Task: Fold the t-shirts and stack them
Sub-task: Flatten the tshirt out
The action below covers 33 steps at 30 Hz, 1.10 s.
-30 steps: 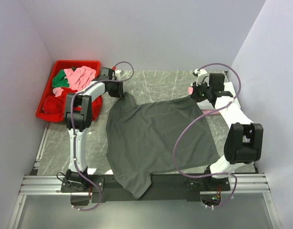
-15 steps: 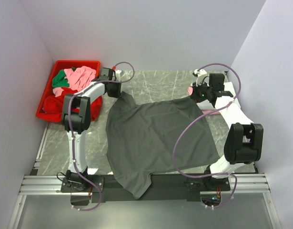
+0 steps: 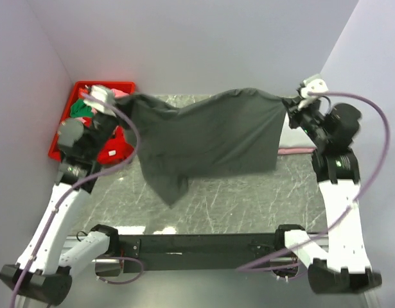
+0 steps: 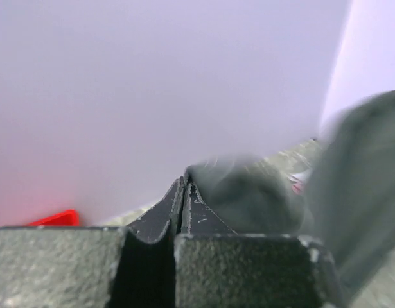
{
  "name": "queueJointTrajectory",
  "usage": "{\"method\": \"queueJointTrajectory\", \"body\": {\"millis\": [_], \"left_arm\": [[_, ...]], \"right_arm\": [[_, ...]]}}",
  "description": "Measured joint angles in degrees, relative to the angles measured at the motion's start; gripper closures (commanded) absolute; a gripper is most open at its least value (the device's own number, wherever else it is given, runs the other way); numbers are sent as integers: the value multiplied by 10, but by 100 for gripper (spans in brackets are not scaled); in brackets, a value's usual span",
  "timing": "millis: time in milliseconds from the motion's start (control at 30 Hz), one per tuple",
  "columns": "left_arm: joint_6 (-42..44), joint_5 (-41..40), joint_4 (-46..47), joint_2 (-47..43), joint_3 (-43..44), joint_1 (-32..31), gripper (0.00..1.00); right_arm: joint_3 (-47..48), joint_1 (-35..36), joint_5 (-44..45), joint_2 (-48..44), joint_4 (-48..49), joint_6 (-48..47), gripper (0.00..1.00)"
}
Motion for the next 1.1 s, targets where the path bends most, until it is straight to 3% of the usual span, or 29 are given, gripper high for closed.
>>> {"method": "queueJointTrajectory", "body": {"millis": [100,167,233,300,367,467,533,633,667,733,833,900,967,1100], "left_arm": [[-2,12,10,27,28,28,99],[-7,-8,17,20,-27,-5,99],[-27,-13,-45,18,-51,-11,99],[-56,18,-134,83,10,55,99],[-80,42,-195,190,130,106,99],[-104,59,-207,274,178,105,99],[-100,68,-183,235,120,56,99],[-89,109,-138,75,23,-56,99],[-82,131,-138,43,30,-85,99],[-79,146,-123,20,96,-61,100],[-106,139,-188,147,275,-9,99],[-126,138,-204,272,344,5,99],[-136,131,-220,347,325,9,99],[-144,124,-314,430,183,2,99]], "right_arm": [[16,0,-9,-35,6,1,100],[10,-1,-10,-36,6,2,100],[-13,-1,-10,-37,-1,4,100],[-25,-1,-10,-28,-19,9,100],[-26,-2,-10,-15,-37,15,100],[-26,-2,-11,-9,-56,19,100],[-25,-2,-12,-16,-65,21,100],[-25,-2,-13,-29,-68,24,100],[-25,-2,-14,-34,-68,26,100],[-25,-2,-20,-42,-67,30,100],[-25,-2,-26,-42,-64,38,100],[-25,-2,-28,-37,-64,43,100],[-28,-2,-29,-35,-63,44,100],[-45,-2,-29,-38,-64,42,100]]}}
